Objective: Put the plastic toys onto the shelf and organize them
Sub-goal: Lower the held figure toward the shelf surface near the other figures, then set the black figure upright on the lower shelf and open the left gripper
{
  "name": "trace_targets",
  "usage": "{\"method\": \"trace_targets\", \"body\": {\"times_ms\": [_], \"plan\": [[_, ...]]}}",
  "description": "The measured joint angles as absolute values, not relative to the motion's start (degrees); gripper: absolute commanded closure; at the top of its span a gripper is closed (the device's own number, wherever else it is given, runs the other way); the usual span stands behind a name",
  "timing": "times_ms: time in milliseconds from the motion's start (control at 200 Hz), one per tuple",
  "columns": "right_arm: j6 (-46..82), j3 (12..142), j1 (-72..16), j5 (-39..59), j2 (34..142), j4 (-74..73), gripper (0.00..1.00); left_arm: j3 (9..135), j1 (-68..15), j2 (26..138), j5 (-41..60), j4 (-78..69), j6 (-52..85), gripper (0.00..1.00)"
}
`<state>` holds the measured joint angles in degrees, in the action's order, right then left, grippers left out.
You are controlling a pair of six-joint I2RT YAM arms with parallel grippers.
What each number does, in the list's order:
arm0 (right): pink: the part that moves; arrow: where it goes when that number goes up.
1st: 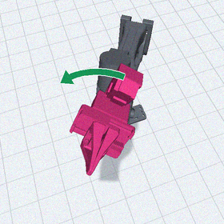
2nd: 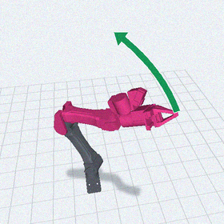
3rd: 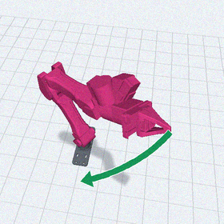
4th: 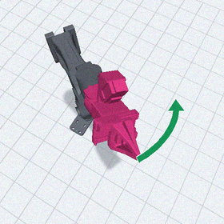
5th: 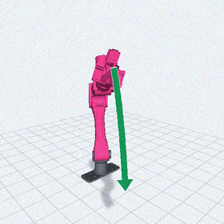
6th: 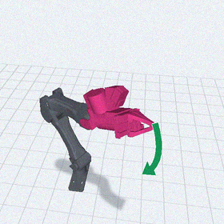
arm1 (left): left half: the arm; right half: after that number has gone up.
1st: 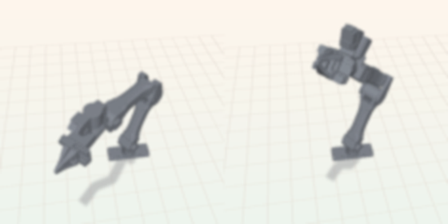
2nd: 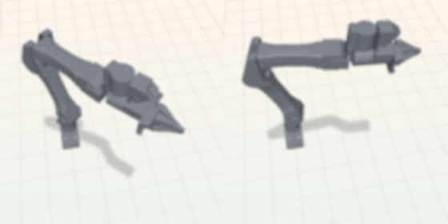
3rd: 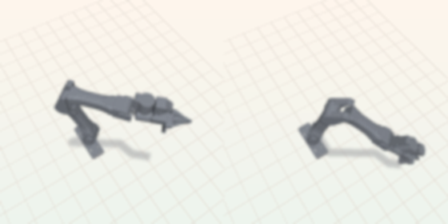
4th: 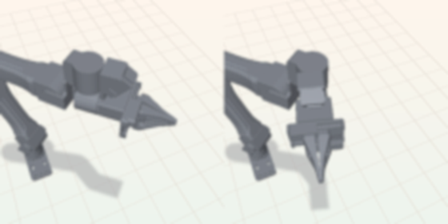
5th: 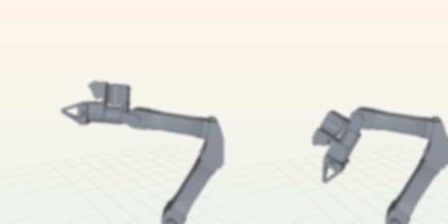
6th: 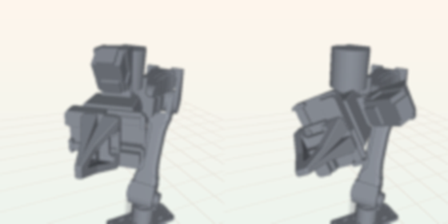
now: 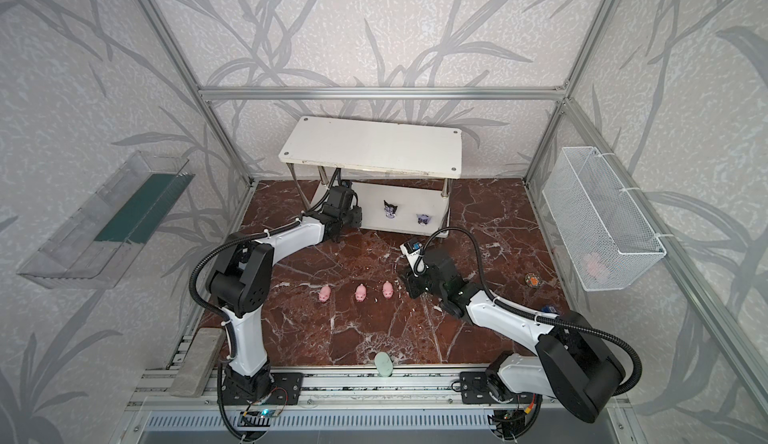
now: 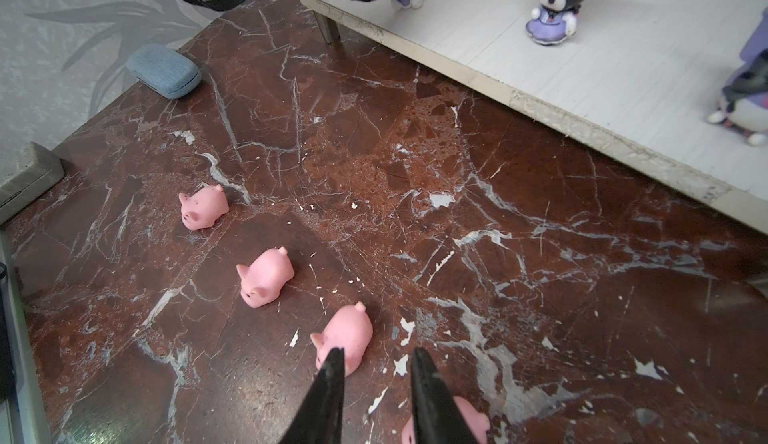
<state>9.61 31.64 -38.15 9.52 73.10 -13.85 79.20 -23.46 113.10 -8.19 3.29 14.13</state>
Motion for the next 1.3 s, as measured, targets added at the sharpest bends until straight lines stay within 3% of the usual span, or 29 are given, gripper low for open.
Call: {"method": "trace_targets", "body": {"times_ms": [980, 1300], "plan": [[9.6, 31.6, -38.2, 9.5, 73.5, -13.9, 0.71, 84.5, -21.9, 116.4, -7.5, 6.1, 13.4, 0.73], [9.6, 31.6, -38.2, 9.6, 73.9, -13.9, 0.71, 85.0, -21.7, 116.7, -7.3, 6.1, 13.4, 0.68]]}}
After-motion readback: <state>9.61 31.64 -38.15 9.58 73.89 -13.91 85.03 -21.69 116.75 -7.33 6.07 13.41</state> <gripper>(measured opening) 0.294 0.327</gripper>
